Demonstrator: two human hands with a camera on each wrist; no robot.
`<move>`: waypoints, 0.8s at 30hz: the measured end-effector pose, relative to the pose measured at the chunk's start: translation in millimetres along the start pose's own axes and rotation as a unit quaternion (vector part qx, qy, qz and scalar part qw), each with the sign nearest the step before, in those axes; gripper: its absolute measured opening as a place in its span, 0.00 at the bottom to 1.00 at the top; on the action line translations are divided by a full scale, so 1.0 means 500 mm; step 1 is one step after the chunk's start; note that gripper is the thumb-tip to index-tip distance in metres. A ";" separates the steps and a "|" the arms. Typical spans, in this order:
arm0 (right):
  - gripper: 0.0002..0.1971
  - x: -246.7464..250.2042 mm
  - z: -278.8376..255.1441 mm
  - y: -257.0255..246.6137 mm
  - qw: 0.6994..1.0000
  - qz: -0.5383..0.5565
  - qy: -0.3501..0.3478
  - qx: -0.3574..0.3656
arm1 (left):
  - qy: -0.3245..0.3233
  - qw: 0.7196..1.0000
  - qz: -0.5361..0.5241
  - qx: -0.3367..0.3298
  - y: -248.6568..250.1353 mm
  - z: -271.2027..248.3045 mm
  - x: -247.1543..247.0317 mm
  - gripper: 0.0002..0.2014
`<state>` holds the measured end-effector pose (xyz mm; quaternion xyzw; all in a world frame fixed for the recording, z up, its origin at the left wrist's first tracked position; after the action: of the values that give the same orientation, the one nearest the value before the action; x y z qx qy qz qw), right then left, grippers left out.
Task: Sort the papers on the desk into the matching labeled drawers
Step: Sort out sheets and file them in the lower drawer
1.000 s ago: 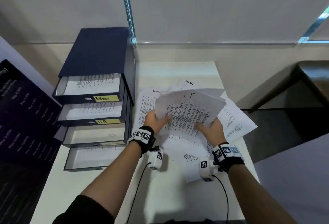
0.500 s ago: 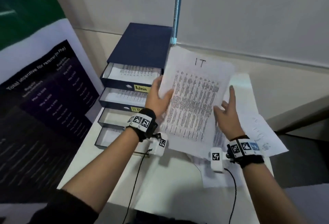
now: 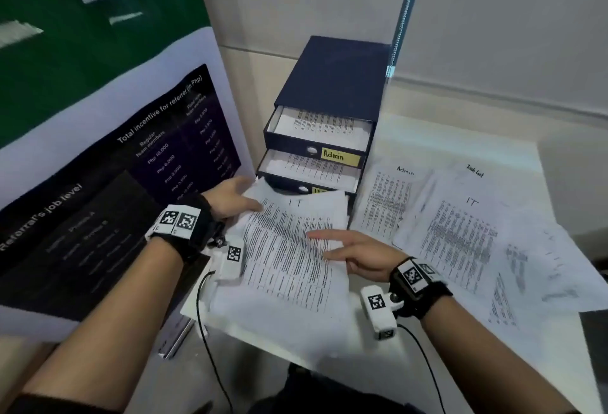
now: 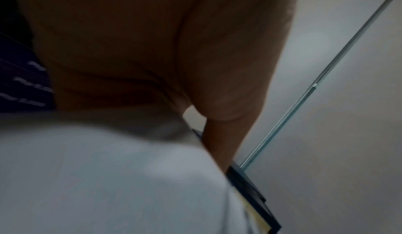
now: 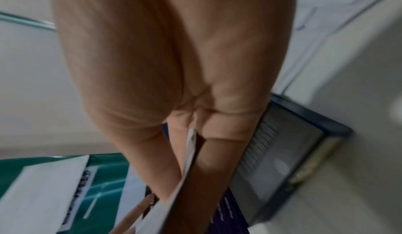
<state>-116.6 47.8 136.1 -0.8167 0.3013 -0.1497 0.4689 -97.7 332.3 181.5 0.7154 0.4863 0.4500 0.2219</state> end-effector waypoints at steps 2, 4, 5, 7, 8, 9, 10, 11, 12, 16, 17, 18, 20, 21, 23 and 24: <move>0.23 -0.042 0.018 0.029 0.997 0.031 -0.066 -0.019 | -0.029 0.998 0.038 0.039 -0.053 -0.009 0.011 0.40; 0.22 -0.062 0.035 0.046 0.994 0.052 -0.086 -0.035 | -0.049 0.996 0.033 0.072 -0.093 -0.015 0.008 0.41; 0.23 -0.066 0.047 0.060 0.993 0.069 -0.088 -0.045 | -0.051 0.995 0.022 0.085 -0.112 -0.011 0.007 0.40; 0.24 -0.071 0.060 0.067 0.990 0.101 -0.081 -0.047 | -0.044 0.995 0.011 0.091 -0.131 -0.008 0.002 0.28; 0.24 -0.068 0.065 0.069 0.990 0.116 -0.065 -0.050 | -0.041 0.996 0.007 0.084 -0.133 -0.006 0.002 0.23; 0.24 -0.061 0.070 0.076 0.989 0.128 -0.054 -0.052 | -0.044 0.997 0.000 0.069 -0.135 0.002 0.001 0.20; 0.24 -0.058 0.067 0.073 0.989 0.132 -0.057 -0.043 | -0.057 0.997 -0.009 0.057 -0.132 0.006 0.001 0.19; 0.25 -0.055 0.066 0.072 0.986 0.147 -0.067 -0.041 | -0.078 0.996 -0.022 0.045 -0.129 0.012 0.001 0.17; 0.25 -0.057 0.061 0.067 0.981 0.169 -0.083 -0.044 | -0.104 0.993 -0.032 0.046 -0.126 0.011 0.000 0.14; 0.24 -0.072 0.056 0.087 0.973 0.181 -0.085 -0.112 | -0.141 0.985 -0.057 0.086 -0.126 0.013 -0.020 0.10; 0.24 -0.075 0.058 0.100 0.973 0.173 -0.076 -0.129 | -0.136 0.984 -0.055 0.100 -0.135 0.019 -0.029 0.10; 0.24 -0.078 0.060 0.110 0.975 0.166 -0.067 -0.135 | -0.131 0.984 -0.050 0.111 -0.147 0.025 -0.037 0.10; 0.24 -0.077 0.068 0.125 0.975 0.170 -0.039 -0.140 | -0.138 0.982 -0.040 0.123 -0.169 0.037 -0.053 0.13; 0.24 -0.073 0.075 0.133 0.973 0.177 -0.020 -0.145 | -0.142 0.981 -0.040 0.126 -0.179 0.043 -0.058 0.15; 0.25 -0.061 0.094 0.156 0.971 0.193 0.015 -0.139 | -0.144 0.981 -0.031 0.123 -0.196 0.051 -0.063 0.19; 0.26 -0.052 0.106 0.168 0.970 0.200 0.037 -0.131 | -0.146 0.982 -0.028 0.118 -0.203 0.051 -0.064 0.21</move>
<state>-138.4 68.4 37.7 -0.7878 0.4929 -0.0423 0.3670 -129.9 350.1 78.2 0.7807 0.5182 0.2739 0.2168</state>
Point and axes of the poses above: each hand's wrist, its own z-axis towards the middle knuckle, its own x-axis out of the back of the hand, y = z × x, the point moved 4 cm from there along z, towards the middle knuckle, and after that the axes turned 11 degrees about -z, right-handed, at the moved point
